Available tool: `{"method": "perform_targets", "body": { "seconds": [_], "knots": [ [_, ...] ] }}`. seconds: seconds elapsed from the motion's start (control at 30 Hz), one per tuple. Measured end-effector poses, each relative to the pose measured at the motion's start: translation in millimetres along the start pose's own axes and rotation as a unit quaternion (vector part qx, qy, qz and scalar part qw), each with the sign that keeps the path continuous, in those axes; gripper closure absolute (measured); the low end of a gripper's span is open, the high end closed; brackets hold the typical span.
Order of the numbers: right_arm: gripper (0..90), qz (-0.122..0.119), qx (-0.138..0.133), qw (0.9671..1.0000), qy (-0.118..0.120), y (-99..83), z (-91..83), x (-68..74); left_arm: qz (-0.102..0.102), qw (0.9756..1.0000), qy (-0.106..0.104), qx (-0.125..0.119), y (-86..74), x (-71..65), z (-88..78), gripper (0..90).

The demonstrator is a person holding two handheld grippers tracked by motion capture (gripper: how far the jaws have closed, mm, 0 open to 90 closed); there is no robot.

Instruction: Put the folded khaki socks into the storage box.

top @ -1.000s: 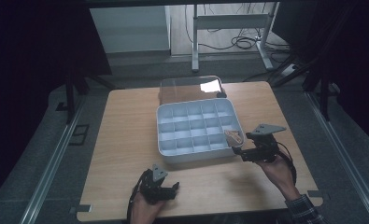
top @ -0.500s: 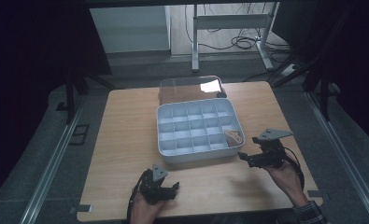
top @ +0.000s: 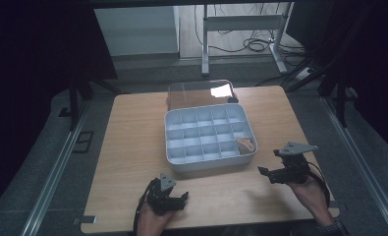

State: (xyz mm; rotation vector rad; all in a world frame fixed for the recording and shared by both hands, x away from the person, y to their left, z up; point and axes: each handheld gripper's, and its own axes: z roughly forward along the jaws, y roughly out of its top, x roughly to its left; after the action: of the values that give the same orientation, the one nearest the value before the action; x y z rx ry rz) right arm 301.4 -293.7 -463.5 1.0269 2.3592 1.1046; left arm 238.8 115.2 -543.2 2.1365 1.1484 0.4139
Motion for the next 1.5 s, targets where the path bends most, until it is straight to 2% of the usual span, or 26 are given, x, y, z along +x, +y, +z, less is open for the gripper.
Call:
{"method": "perform_targets", "body": {
  "seconds": [0.37, 1.13, 1.5],
  "knots": [
    [10.5, 0.002, 0.004, 1.0000, 0.001, -19.9, -0.3, 2.2, 0.000, 1.0000, 0.000, 0.000, 0.0, -0.1, 0.0, 14.2],
    [10.4, -0.011, 0.044, 0.9989, -0.003, -60.1, 41.7, 24.5, 0.000, 1.0000, 0.001, 0.000, 0.1, 0.0, 0.1, 14.3],
    [10.0, -0.005, 0.037, 0.9993, 0.006, -63.3, 46.3, 26.3, 0.000, 1.0000, 0.001, 0.000, 0.0, 0.0, 0.1, 14.3]
  ]
}}
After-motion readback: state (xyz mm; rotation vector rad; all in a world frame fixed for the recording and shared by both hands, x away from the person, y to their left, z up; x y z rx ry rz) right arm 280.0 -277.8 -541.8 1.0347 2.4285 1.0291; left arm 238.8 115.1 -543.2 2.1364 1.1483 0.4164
